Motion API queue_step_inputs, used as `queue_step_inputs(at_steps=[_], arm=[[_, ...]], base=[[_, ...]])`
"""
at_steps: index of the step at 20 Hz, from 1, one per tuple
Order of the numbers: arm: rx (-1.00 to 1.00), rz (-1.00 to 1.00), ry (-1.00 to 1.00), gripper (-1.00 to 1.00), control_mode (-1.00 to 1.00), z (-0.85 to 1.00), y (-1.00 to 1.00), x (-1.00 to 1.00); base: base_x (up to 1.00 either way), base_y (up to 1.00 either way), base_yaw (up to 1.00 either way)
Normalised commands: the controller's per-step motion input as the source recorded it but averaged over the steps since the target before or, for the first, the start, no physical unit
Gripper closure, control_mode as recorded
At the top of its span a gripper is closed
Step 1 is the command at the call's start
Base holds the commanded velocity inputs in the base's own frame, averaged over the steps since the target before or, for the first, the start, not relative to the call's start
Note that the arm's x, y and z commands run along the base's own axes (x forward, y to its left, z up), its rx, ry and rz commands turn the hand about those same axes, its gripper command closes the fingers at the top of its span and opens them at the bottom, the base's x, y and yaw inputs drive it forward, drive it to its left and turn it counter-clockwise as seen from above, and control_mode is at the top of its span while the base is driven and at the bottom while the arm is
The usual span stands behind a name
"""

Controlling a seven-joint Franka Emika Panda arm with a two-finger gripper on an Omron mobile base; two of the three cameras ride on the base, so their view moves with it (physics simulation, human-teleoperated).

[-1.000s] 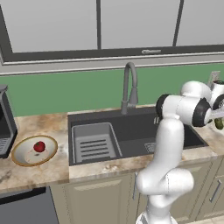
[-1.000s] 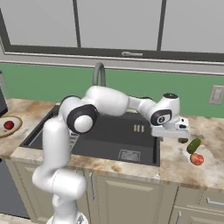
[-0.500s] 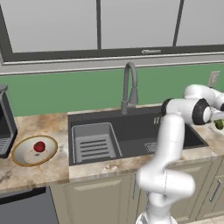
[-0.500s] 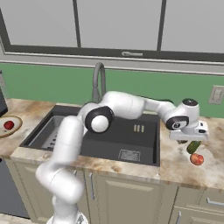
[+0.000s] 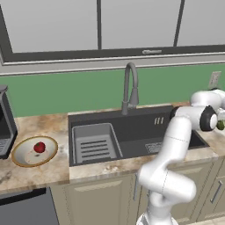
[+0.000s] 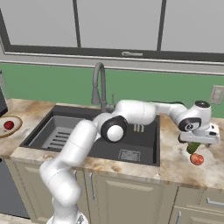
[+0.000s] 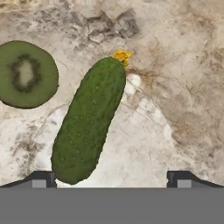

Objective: There is a mixed pile of frozen fruits and vegetables on the counter. Locate all the frozen vegetables and place the items in a bowl on the counter. Take all the frozen fruits and defrost them in a running sink.

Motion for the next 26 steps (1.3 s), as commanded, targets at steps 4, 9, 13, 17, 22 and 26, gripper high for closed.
queue_step_inputs(at_steps=[4, 9, 13, 17, 22, 26], arm=[[0.0, -0.19, 0.07, -1.0, -1.0, -0.18, 0.22, 0.04], [0.0, -0.26, 0.06, -1.0, -1.0, -0.19, 0.42, 0.0], [0.0, -0.23, 0.0, -1.0, -1.0, -0.18, 0.3, 0.01], [0.0, -0.07, -0.04, -1.0, -1.0, -0.46, -0.36, 0.25], [-0.06, -0.04, -0.06, -1.0, -1.0, -0.55, -0.05, 0.1], [0.0, -0.03, -0.02, 1.0, -1.0, -0.26, -0.03, 0.02]], base=[[0.0, 0.0, 0.0], [0.0, 0.0, 0.0], [0.0, 0.0, 0.0], [0.0, 0.0, 0.0], [0.0, 0.0, 0.0], [0.0, 0.0, 0.0]])
